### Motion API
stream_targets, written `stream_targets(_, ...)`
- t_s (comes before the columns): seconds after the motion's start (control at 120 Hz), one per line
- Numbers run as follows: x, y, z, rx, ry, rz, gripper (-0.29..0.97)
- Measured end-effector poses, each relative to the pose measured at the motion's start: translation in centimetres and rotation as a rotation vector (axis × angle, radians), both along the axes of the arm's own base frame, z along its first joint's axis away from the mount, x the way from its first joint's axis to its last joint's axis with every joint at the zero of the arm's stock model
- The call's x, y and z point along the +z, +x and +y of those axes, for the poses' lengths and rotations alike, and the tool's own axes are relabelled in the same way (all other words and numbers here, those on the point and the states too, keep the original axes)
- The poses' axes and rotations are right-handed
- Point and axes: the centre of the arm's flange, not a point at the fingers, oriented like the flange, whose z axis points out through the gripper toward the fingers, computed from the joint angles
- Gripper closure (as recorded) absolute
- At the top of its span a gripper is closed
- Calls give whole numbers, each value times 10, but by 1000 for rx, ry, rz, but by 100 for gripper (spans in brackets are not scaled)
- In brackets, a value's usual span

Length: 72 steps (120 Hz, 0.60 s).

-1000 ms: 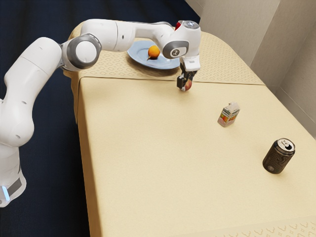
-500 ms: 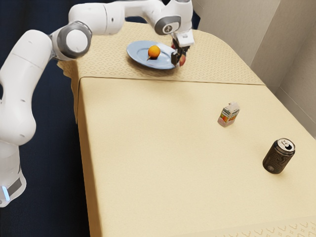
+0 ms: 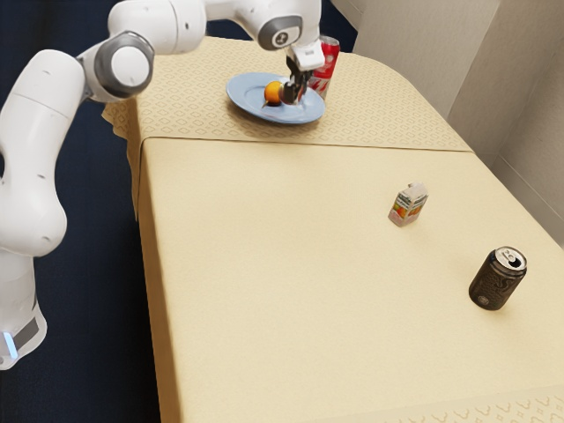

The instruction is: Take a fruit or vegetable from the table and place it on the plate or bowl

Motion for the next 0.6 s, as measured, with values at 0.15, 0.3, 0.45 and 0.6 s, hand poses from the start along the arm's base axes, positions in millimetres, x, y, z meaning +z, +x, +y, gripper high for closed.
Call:
stream_targets(0.15, -4, -8, 10, 16, -11, 16, 54)
stream_targets(0.3, -1, -4, 0, -3, -23, 17, 38)
stream_targets(0.45, 88, 18, -106, -183, -88, -106, 13)
stream_targets(0.6, 170, 1, -213, -327, -15, -55, 4)
